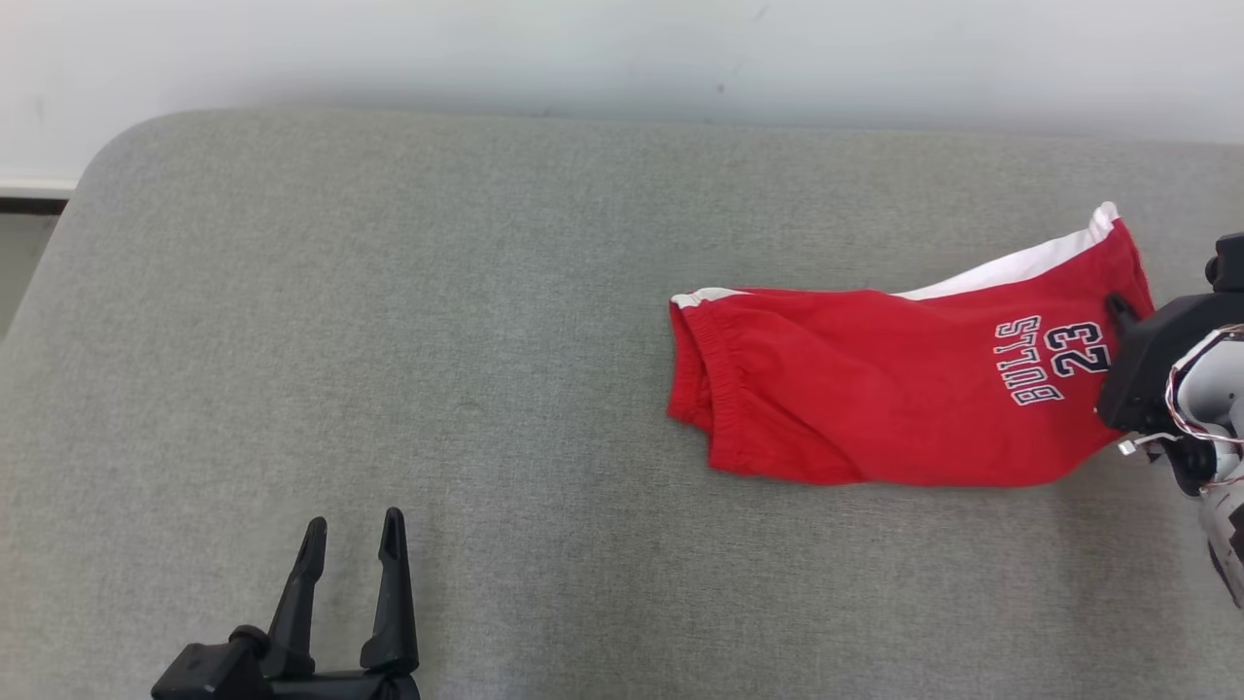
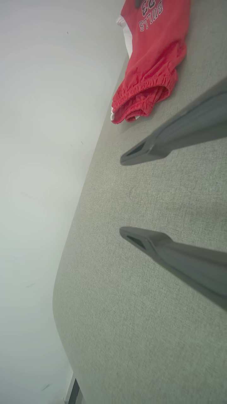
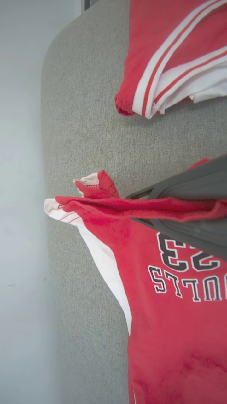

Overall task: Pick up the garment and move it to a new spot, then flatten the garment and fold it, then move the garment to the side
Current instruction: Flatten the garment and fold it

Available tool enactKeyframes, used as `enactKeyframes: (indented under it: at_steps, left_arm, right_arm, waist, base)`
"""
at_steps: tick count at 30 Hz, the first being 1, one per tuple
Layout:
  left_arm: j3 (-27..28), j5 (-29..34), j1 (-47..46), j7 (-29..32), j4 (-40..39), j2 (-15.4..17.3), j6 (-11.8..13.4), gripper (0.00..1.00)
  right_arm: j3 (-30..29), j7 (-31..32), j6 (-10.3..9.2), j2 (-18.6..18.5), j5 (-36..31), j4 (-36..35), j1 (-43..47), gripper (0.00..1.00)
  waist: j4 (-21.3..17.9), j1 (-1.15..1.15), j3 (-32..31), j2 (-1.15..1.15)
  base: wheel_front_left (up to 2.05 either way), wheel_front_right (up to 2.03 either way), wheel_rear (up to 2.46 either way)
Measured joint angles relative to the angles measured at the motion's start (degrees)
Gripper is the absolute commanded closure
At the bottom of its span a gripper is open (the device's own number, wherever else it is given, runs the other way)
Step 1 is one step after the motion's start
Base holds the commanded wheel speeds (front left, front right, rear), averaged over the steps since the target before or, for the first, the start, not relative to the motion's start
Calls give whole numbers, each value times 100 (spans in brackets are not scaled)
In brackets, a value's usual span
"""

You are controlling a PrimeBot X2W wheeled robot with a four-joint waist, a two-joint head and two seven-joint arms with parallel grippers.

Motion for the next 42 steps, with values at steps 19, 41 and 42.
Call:
enactKeyframes:
  at_steps: [19,41,42]
  left_arm:
    - [12,-60,115,1,70,1,5,0]
    - [-123,-126,88,0,122,1,0,0]
    - [-119,-120,88,0,127,1,-1,0]
  right_arm:
    - [416,777,-1,1055,-594,-1366,-32,100]
    - [-3,431,-1,2156,-754,-896,-1,0]
    - [-42,337,-1,2143,-695,-978,-14,0]
  waist:
    - [-105,0,-350,0]
    - [322,0,-235,1]
    - [307,0,-258,1]
  base:
    - [0,0,0]
    - [0,0,0]
    - [0,0,0]
